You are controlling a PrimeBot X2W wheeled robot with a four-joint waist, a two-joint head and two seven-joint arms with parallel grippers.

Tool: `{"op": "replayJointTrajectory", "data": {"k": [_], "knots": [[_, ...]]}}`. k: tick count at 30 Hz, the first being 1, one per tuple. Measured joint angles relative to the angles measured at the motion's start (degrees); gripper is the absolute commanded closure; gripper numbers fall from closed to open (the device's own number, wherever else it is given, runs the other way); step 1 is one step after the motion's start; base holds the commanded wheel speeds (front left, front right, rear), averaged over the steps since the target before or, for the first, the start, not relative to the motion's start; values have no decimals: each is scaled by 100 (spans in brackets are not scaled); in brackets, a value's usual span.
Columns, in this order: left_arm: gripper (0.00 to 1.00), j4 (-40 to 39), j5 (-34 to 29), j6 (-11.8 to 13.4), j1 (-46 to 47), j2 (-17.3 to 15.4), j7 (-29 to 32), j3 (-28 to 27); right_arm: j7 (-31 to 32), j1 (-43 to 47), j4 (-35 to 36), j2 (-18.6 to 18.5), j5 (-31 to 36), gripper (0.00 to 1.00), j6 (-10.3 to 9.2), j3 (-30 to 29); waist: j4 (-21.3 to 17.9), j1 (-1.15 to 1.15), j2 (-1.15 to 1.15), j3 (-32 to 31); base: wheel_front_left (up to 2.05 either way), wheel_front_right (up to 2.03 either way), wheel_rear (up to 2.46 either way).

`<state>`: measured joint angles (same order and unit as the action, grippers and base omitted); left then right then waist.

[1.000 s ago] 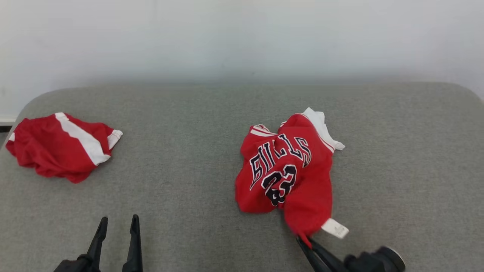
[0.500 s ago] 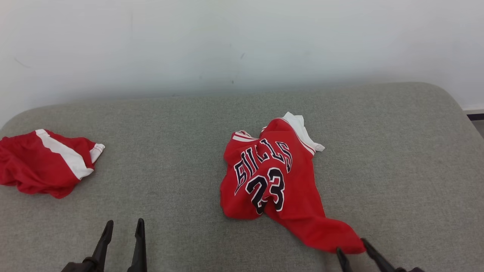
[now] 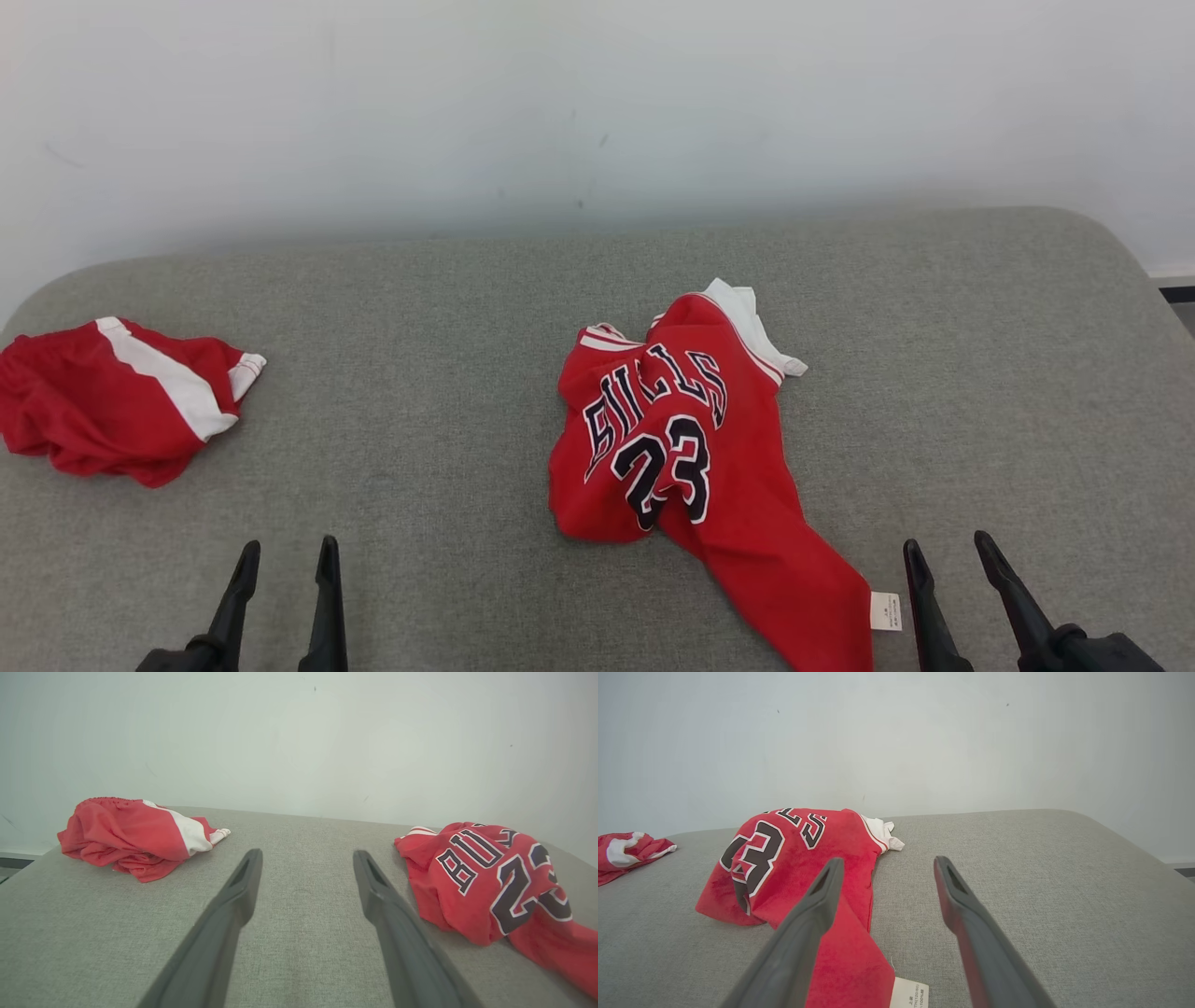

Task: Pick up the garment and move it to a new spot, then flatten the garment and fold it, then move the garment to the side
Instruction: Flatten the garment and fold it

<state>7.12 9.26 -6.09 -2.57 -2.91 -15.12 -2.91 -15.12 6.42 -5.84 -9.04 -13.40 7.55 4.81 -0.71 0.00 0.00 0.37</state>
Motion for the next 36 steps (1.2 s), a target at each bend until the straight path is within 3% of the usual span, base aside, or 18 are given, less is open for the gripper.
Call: {"op": "replayJointTrajectory", "data": {"k": [14, 19, 25, 36], "knots": [[0, -169, -252, 52, 74, -55, -1, -191, 0, -133, -15, 285, 176, 0, 0, -91, -8, 0, 0, 127, 0, 0, 0], [0, -130, -359, -51, 906, -437, 0, -41, 0, -386, -67, 301, 193, 0, 0, -120, -107, 0, 0, 317, 0, 0, 0], [0, 209, -81, -122, 2469, -1114, 156, 447, 0, -704, -108, 375, 193, 0, 0, -169, -394, 1, 1, 595, 0, 0, 0], [0, 1073, 1347, -142, 5089, -2334, 1114, 2269, 0, -1082, -149, 563, 135, 0, 0, -156, -1156, 1, 1, 1236, 0, 0, 0]]}}
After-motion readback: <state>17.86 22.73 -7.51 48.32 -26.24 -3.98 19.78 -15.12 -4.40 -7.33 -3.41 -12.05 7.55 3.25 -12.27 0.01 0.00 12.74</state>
